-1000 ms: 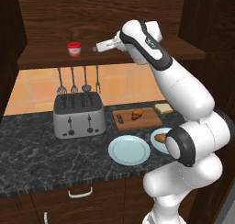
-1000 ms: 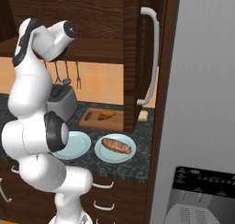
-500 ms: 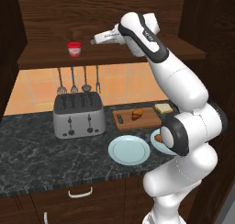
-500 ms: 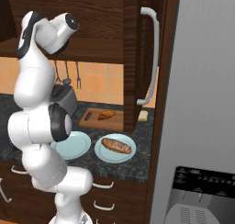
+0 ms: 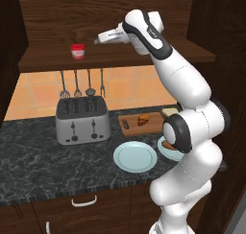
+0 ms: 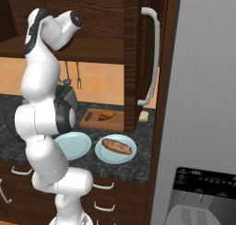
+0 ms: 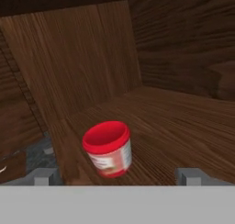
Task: From the different types of pastries on the counter, select a croissant and place it on the cutting board. Then retrieve a jar of jam from the cabinet and place it alongside the croissant on the cutting board.
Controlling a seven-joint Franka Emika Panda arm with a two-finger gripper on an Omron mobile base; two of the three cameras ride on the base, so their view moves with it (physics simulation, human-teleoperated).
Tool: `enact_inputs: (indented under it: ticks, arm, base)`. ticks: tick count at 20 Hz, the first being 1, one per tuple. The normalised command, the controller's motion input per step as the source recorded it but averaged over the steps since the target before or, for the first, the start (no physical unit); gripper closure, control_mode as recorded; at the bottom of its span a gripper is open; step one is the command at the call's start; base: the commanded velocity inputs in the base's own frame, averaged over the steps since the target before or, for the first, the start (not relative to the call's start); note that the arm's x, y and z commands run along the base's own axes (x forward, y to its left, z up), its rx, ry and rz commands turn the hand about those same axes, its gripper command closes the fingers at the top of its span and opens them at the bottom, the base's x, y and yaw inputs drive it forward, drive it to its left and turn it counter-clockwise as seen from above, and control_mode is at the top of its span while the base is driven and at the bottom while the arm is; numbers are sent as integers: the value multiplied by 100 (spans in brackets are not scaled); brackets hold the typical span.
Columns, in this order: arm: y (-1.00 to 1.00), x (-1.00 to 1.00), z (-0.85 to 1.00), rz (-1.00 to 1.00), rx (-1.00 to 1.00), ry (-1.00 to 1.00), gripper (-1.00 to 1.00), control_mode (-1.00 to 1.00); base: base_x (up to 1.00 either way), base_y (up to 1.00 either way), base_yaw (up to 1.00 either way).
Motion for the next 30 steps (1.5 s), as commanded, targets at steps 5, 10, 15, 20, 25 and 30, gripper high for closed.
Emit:
enact_inputs:
  ticks: [5, 10, 15, 20, 25, 30]
  arm:
    - [31, 8, -11, 0, 0, 0, -100, -100]
    - [27, 17, -16, 0, 0, 0, -100, -100]
    - [56, 2, -10, 0, -1, 0, -100, -100]
    - [33, 5, 0, 0, 0, 0, -100, -100]
    - [7, -11, -23, 2, 0, 0, -100, -100]
    - [-5, -8, -18, 1, 0, 0, -100, -100]
  base:
    - [0, 0, 0]
    - [0, 0, 0]
    - [0, 0, 0]
    - [0, 0, 0]
    - [0, 0, 0]
    - [0, 0, 0]
